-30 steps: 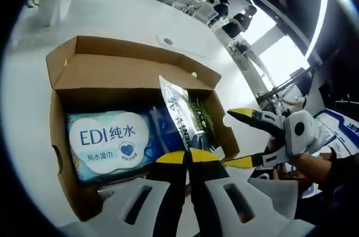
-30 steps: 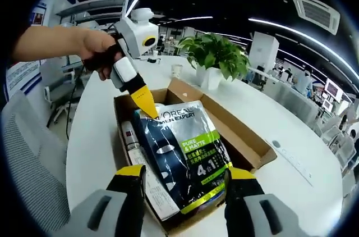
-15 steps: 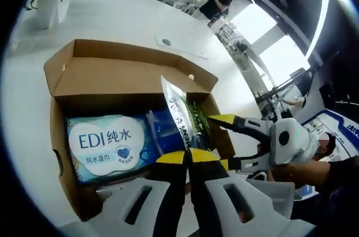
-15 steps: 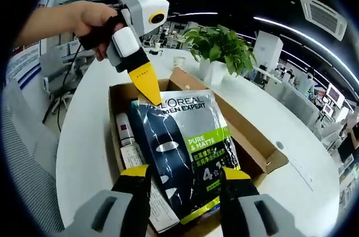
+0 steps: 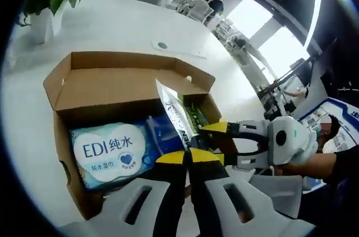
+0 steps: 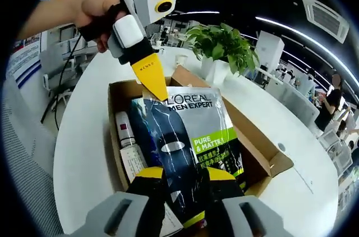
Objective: Operate the shoe box by opening the lid, removing the specified soft item, and placing it in the target area until the item is outside and the box remains undamaged.
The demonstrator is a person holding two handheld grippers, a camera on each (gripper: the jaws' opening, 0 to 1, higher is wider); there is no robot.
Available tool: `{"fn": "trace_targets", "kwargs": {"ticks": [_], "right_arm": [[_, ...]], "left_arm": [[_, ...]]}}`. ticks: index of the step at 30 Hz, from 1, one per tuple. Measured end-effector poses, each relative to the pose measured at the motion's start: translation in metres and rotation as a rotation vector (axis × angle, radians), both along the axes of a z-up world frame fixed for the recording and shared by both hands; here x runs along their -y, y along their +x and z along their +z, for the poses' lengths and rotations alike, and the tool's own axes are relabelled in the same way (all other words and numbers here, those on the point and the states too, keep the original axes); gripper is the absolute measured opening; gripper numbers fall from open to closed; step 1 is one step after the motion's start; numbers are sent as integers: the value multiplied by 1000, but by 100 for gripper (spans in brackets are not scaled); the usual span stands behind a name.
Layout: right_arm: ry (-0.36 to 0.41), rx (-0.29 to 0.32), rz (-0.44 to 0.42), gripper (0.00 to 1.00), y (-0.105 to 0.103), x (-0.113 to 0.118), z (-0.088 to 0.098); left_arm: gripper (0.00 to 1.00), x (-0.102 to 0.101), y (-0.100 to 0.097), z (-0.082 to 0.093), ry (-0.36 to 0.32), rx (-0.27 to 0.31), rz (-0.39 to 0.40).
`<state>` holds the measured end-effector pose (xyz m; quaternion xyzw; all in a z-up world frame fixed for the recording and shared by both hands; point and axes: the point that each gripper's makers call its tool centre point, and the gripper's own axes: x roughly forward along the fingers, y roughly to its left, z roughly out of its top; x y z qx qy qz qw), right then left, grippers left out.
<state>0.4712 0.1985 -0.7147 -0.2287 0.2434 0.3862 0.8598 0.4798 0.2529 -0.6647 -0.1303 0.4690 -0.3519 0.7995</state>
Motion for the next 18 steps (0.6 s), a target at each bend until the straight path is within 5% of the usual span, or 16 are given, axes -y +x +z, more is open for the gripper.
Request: {"fn": "trace_targets", "kwargs": {"ticks": [18], "right_arm": [[-19, 75, 24, 3, 0, 1, 19]], "left_arm": [[0, 6, 7, 19, -12, 66, -27]]}}
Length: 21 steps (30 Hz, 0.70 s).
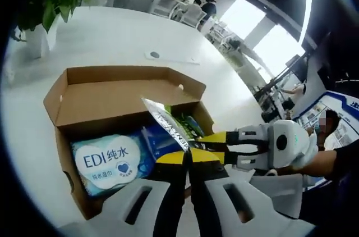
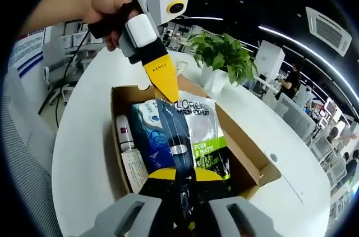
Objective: Operate the shoe box by opening the lid, removing the specified soft item, and placing it in the target area until the item is outside and the box remains undamaged.
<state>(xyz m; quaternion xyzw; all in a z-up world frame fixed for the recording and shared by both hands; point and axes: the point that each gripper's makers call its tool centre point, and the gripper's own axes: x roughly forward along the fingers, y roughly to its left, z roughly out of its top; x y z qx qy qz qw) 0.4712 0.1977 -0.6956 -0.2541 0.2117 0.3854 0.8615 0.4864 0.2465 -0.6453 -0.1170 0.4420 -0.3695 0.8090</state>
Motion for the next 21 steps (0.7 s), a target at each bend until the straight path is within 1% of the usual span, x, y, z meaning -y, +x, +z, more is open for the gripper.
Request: {"fn": "trace_targets", "kwargs": {"ticks": [8, 21], "right_arm": [[8, 39, 1, 0, 3, 1, 15], [32, 92, -7, 0, 7, 5, 41]], "left_arm": [[0, 1, 3, 13, -1, 33, -6], [0, 8, 6, 43, -23, 91, -16]]}}
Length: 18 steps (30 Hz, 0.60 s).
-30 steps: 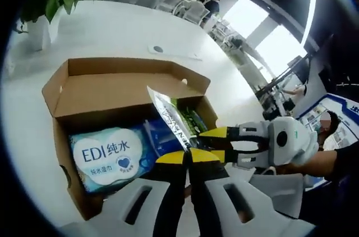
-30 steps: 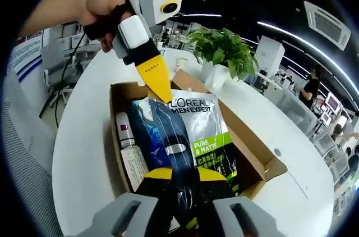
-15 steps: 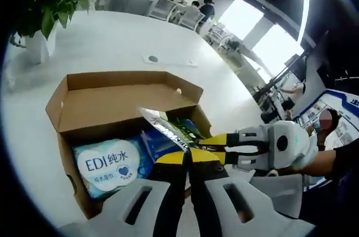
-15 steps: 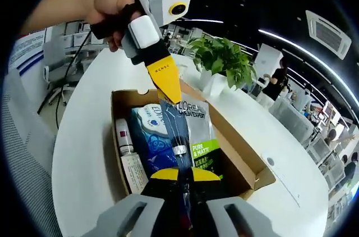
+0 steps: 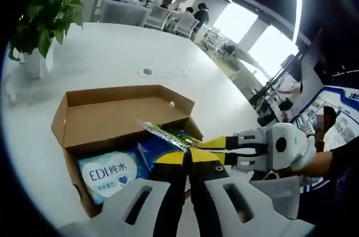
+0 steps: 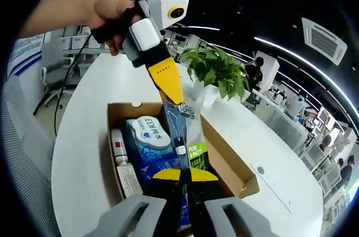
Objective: Operate the shoe box by opening the lid, removing the specified soft item, and placing it in the target area until the item is outside and the box remains undamaged.
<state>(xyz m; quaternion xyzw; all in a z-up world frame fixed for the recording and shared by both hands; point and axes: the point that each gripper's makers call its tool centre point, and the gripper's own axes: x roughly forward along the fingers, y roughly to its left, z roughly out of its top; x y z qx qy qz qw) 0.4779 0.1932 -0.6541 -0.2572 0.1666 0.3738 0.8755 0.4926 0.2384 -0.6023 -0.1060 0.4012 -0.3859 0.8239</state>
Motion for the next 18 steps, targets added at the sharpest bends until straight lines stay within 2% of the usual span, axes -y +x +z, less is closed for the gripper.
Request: {"fn": "trace_targets", "kwargs": {"ticks": [8, 18], "right_arm": [[6, 32, -6, 0, 1, 8, 18], [-2, 67, -18, 0, 1, 23, 31]], "left_arm": [[0, 8, 2, 16, -8, 28, -17], [0, 25, 5, 31, -10, 58, -54]]}}
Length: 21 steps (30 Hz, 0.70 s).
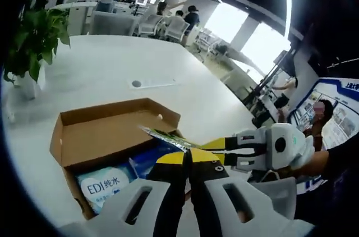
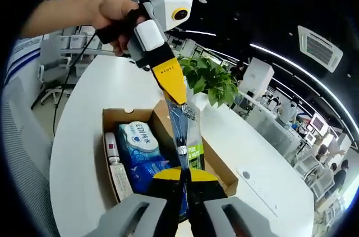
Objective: Operate the shoe box by opening the lid, removing the specified soft item, and placing it in the target area until the item is outside and the box remains undamaged.
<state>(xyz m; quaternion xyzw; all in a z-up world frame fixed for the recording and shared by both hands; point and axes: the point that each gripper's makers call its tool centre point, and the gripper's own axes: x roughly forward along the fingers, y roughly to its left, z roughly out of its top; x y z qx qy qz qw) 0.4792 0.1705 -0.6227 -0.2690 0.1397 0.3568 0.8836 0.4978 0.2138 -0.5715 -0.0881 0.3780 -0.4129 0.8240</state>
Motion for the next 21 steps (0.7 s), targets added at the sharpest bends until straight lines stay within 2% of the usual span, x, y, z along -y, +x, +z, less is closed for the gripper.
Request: {"fn": "trace_targets", "kwargs": {"ticks": [11, 21], "right_arm": [[-17, 30, -29, 0, 1, 25, 9], [-39, 26, -55, 0, -4, 51, 2]], "left_arm": [[0, 23, 2, 8, -18, 9, -36], [0, 49, -2, 0, -16, -2, -73]]}}
